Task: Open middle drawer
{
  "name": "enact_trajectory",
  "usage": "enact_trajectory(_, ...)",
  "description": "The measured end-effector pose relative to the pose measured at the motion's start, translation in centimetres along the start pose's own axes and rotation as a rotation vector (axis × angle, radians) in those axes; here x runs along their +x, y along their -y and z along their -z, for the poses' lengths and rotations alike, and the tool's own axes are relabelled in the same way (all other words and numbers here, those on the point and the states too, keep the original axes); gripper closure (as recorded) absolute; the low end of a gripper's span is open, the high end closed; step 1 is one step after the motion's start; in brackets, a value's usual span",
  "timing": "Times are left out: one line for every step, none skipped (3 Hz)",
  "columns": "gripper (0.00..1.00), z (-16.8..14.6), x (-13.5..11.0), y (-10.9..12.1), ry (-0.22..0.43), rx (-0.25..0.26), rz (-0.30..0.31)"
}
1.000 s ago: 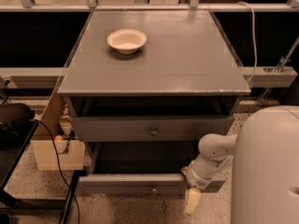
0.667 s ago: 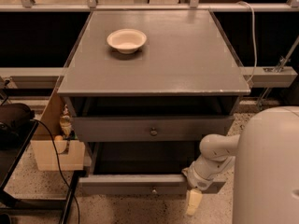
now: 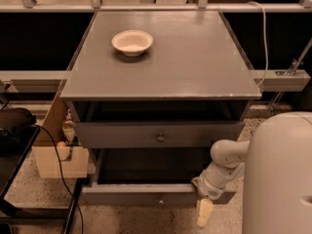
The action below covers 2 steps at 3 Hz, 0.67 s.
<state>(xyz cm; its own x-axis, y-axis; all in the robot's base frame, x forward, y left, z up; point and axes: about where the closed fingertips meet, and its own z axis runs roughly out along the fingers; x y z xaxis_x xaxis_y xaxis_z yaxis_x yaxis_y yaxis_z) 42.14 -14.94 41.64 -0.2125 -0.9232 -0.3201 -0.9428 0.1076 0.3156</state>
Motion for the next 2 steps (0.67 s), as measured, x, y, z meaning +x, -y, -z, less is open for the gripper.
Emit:
enact_trajectory(0.0,0.0,0.3,-0.3,-0.002,-0.025,-0.01)
enact_trajectory(0.0,0.9,1.2,-2.1,-0.013,-0.047,-0.027)
